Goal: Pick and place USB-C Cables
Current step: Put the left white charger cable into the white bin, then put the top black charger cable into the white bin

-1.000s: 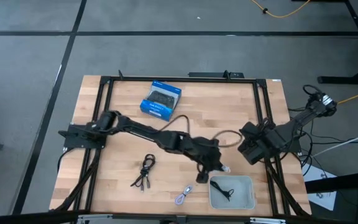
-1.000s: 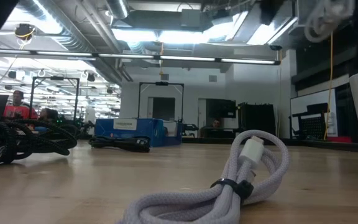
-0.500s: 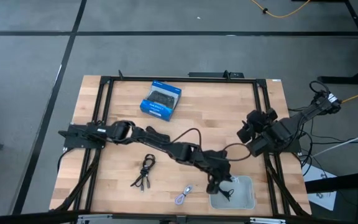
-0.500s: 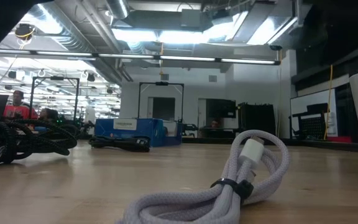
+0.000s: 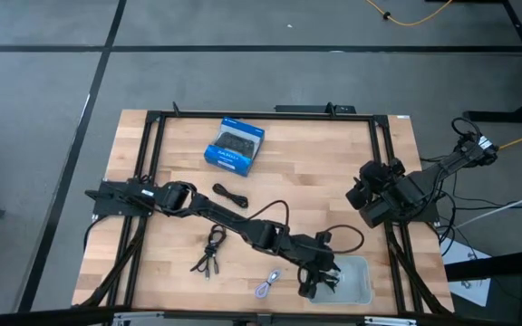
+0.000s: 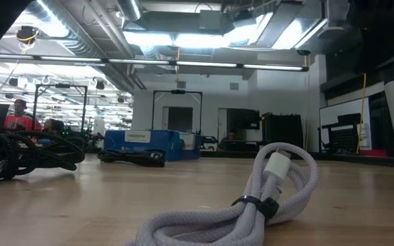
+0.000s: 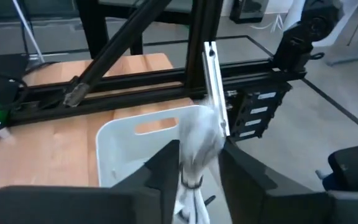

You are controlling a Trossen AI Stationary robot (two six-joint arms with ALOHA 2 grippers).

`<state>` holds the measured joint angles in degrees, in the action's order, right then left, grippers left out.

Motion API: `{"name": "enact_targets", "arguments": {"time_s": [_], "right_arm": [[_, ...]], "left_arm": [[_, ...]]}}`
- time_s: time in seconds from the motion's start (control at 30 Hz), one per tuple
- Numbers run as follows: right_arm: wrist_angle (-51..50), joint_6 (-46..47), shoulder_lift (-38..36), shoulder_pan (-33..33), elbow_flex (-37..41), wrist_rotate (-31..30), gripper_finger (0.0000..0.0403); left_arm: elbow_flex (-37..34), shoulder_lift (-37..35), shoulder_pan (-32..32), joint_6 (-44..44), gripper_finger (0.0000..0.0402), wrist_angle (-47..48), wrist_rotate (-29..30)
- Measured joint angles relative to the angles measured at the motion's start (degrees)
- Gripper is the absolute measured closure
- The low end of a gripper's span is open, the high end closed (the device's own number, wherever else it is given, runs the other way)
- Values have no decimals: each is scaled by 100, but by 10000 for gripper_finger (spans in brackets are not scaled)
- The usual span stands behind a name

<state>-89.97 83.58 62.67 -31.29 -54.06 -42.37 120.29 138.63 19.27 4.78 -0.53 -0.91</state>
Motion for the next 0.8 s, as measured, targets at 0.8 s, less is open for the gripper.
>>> {"name": "enact_targets", "arguments": {"time_s": [0.8], "right_arm": [[-4,-29,4,-2,0,599,175]], "left_arm": [[-17,-576,-217,107,264,2180,718]]}}
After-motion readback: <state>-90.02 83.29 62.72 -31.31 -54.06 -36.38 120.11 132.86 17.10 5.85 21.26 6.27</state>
